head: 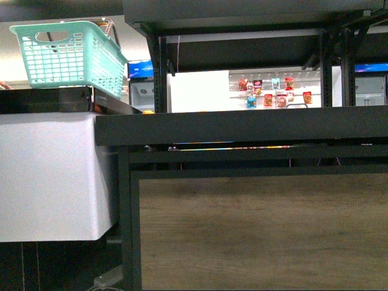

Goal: Pick lemon from shelf

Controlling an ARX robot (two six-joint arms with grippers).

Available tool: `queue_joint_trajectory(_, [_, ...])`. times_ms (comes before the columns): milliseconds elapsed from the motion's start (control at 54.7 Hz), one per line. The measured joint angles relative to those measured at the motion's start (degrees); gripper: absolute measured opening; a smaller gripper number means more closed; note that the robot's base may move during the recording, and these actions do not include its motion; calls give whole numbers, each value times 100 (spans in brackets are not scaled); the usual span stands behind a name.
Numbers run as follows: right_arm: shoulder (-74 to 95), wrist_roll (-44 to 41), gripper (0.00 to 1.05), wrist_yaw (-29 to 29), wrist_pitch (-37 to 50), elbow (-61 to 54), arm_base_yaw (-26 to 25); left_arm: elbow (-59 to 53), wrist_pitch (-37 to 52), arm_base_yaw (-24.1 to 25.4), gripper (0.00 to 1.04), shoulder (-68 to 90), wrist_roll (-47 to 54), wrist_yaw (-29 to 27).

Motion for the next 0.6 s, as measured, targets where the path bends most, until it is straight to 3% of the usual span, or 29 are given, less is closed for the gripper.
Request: queue_joint_trajectory(603, [0, 0, 97, 0, 0, -2, 0, 0, 0, 0, 97, 0, 0, 0])
